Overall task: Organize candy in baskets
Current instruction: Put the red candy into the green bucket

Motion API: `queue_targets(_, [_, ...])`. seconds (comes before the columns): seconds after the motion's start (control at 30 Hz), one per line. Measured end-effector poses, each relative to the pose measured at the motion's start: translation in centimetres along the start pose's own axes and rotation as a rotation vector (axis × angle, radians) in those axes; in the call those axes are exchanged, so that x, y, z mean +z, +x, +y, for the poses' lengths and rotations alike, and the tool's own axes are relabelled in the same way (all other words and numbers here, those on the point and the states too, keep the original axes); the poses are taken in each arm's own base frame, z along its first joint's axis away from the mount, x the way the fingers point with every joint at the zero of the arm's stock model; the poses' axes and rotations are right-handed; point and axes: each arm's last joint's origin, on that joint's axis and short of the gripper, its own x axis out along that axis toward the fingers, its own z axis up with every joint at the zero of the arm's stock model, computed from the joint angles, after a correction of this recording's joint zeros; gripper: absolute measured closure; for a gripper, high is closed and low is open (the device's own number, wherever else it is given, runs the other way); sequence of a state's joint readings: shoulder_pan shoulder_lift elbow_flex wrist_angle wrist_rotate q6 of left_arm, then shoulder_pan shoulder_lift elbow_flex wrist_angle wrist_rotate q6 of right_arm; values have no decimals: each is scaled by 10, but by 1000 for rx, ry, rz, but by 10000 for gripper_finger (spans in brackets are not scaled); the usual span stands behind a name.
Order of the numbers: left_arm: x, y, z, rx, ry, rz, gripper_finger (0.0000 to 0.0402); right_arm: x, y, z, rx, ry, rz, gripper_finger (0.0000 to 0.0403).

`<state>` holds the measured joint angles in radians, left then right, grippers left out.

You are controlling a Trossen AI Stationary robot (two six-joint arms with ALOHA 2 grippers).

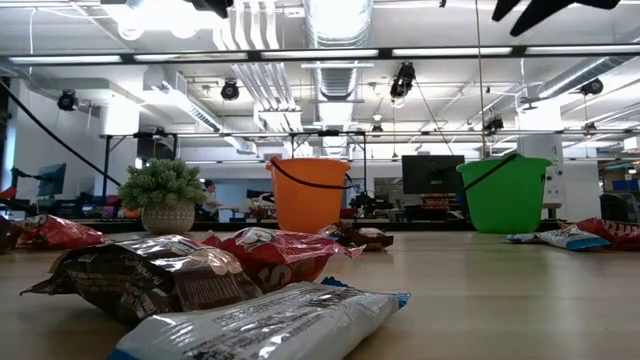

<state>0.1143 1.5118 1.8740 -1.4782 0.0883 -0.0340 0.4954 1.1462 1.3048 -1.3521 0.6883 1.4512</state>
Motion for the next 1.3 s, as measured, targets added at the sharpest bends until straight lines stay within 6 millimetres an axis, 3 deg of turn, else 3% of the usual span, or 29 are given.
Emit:
queue_targets(0.2, [-23, -4, 0, -3, -11, -74, 244, 8, 9, -3, -40, -4, 91, 238])
queue_targets(0.53, [-48, 15, 3, -4, -25, -80, 244, 14, 27, -11, -90, -4, 242, 238])
queue_targets(0.83, [-44, 32, 4, -2, 29, -86, 244, -6, 59, -26, -188, -59, 402, 238])
queue_targets(1.3, [-43, 34, 5, -2, 29, -81, 244, -37, 87, -39, -217, -62, 546, 238])
